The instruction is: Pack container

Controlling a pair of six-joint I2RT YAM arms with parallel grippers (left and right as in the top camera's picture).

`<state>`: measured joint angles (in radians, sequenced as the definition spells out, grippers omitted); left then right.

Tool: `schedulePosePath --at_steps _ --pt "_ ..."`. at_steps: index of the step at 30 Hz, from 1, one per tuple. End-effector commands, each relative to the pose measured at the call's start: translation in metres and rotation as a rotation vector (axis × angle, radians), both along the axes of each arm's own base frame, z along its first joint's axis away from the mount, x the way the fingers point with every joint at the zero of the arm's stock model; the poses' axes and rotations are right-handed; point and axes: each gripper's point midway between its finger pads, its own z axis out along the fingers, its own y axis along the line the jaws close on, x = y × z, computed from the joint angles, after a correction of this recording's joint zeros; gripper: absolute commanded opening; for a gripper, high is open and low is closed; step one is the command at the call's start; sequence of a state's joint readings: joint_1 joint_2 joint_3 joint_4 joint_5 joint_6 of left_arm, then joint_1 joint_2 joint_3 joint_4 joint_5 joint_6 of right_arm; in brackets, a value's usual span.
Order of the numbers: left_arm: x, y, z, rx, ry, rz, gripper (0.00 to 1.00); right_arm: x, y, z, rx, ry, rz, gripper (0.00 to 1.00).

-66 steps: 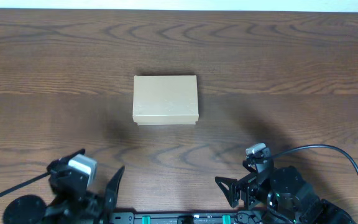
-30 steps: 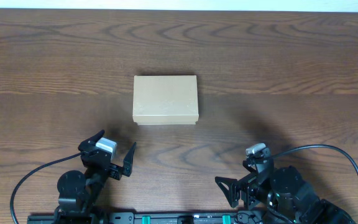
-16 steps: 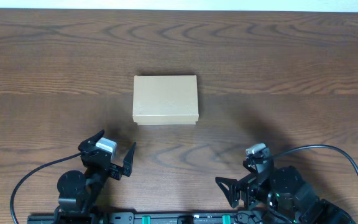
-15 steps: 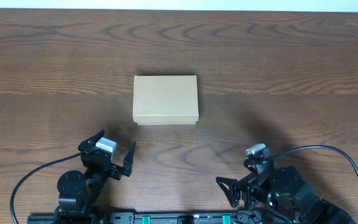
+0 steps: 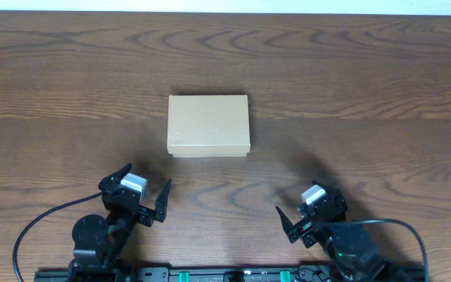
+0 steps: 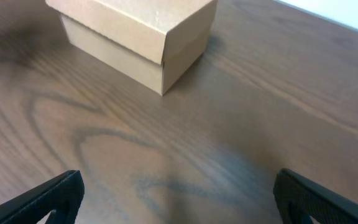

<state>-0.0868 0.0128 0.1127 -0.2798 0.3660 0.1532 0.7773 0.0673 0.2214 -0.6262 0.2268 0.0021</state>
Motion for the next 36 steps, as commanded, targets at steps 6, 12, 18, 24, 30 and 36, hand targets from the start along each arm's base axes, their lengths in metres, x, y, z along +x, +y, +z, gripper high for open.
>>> schedulePosePath --at_steps 6,12,18,24,30,36 --pt "0.0003 0.0007 -0.01 -0.009 0.022 0.006 0.95 0.0041 0.0001 -0.0091 -0.033 -0.062 0.013 0.99" --pt "0.0003 0.0006 -0.0099 -0.009 0.022 0.006 0.95 0.0034 0.0012 -0.0094 -0.031 -0.059 0.02 0.99" --pt "0.0003 0.0007 -0.01 -0.009 0.022 0.006 0.96 0.0034 0.0012 -0.0094 -0.031 -0.059 0.02 0.99" --pt "0.0003 0.0007 -0.01 -0.009 0.022 0.006 0.95 0.0034 0.0012 -0.0094 -0.031 -0.059 0.02 0.99" --pt "0.0003 0.0007 -0.01 -0.009 0.022 0.006 0.95 0.0034 0.0012 -0.0094 -0.031 -0.059 0.02 0.99" --pt "0.0003 0.0007 -0.01 -0.009 0.023 0.006 0.95 0.0034 0.0011 -0.0095 -0.031 -0.059 0.02 0.99"
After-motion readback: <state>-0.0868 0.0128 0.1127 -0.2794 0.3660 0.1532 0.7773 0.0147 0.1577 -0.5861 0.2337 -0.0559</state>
